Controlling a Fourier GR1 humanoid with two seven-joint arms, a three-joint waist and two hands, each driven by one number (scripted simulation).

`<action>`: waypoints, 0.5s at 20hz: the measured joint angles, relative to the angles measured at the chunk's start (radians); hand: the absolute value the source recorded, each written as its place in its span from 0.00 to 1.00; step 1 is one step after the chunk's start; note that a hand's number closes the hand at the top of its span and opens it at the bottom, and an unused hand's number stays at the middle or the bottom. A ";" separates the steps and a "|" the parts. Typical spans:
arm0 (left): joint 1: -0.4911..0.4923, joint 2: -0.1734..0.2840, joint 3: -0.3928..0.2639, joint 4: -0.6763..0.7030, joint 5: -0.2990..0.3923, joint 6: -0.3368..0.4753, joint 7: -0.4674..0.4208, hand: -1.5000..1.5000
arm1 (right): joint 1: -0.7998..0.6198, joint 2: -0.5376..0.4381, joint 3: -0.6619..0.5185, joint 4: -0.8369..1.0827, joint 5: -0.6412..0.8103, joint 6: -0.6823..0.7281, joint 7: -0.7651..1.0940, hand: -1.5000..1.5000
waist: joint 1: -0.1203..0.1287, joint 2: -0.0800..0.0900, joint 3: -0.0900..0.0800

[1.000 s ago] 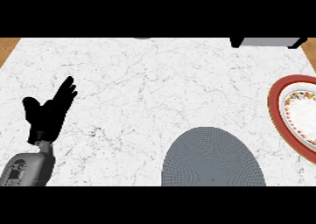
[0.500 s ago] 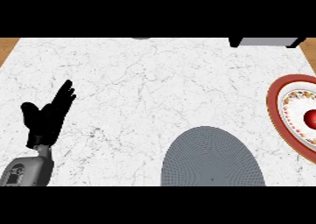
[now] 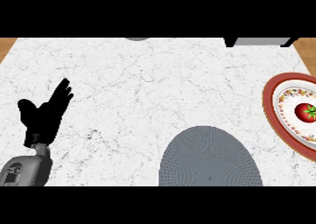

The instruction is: Pick the tomato from the placemat and place it in the plate

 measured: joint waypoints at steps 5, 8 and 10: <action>0.006 0.000 -0.002 -0.008 0.001 -0.007 0.002 0.50 | -0.005 -0.035 -0.009 0.034 -0.112 0.174 0.173 0.00 | 0.002 0.000 0.000; 0.014 0.001 -0.001 -0.022 0.006 -0.014 0.001 0.50 | 0.002 -0.063 -0.014 0.056 -0.157 0.234 0.223 0.00 | 0.007 0.002 0.001; 0.009 -0.003 -0.002 -0.020 0.001 -0.009 0.002 0.50 | 0.007 -0.079 -0.015 0.068 -0.174 0.248 0.225 0.00 | 0.010 0.005 0.002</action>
